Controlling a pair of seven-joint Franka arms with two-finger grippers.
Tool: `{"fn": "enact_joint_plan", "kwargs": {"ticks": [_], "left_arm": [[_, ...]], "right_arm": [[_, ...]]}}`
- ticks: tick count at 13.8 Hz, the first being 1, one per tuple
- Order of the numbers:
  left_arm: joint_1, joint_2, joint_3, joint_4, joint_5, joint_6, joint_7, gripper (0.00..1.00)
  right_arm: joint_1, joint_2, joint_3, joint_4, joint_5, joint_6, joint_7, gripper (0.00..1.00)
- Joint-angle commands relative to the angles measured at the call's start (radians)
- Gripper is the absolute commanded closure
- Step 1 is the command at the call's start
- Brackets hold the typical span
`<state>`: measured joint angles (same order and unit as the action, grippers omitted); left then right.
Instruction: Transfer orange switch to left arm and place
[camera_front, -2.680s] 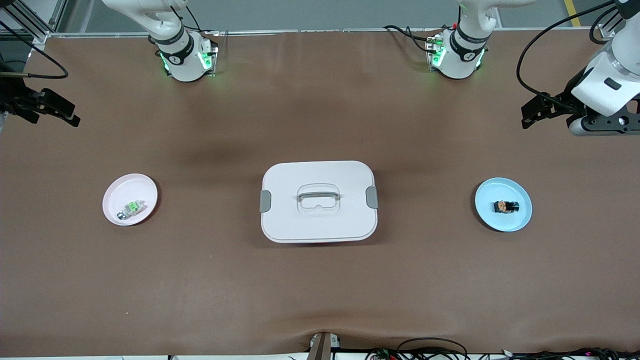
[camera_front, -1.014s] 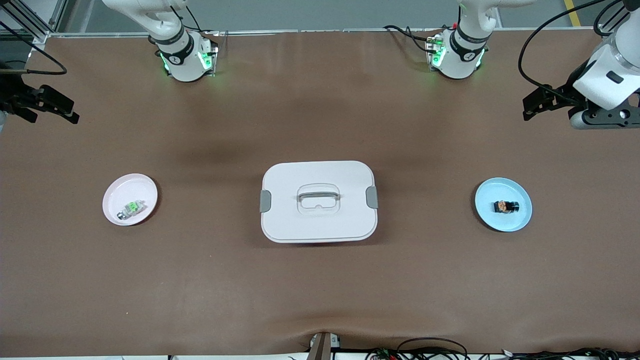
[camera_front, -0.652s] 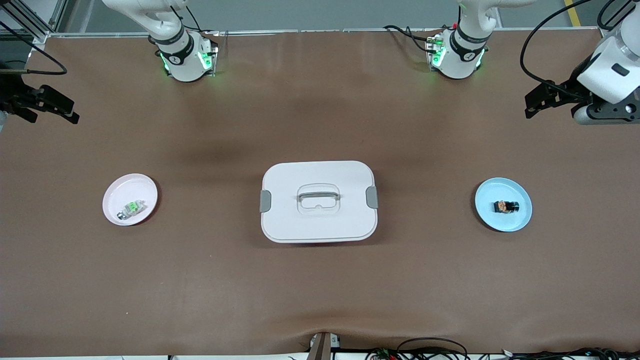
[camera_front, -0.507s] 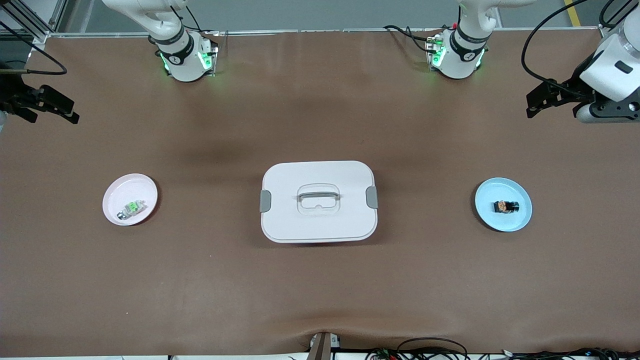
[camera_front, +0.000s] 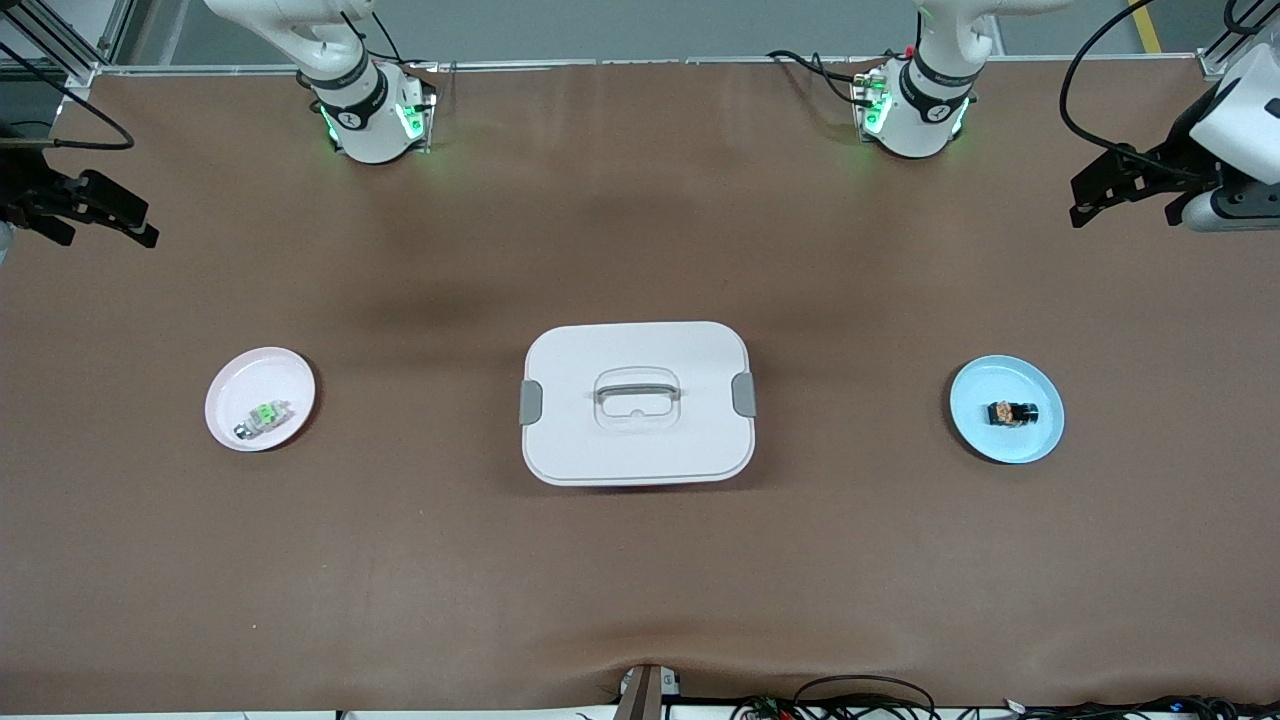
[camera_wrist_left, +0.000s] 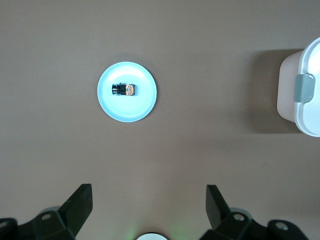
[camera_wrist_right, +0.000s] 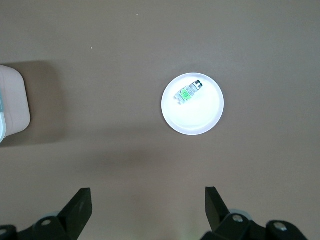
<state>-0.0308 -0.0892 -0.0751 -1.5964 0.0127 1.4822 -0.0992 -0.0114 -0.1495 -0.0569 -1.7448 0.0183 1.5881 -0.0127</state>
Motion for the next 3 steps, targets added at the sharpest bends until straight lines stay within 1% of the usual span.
{"fn": "enact_joint_plan", "kwargs": {"ticks": [1, 3], "left_arm": [[-0.003, 0.011, 0.003, 0.027, 0.004, -0.026, -0.007, 0.0], [-0.003, 0.011, 0.005, 0.027, 0.004, -0.033, -0.007, 0.0]], "right_arm": [[-0.015, 0.002, 0.012, 0.011, -0.003, -0.011, -0.001, 0.0], [-0.015, 0.002, 0.012, 0.013, -0.003, -0.011, -0.001, 0.0]]}}
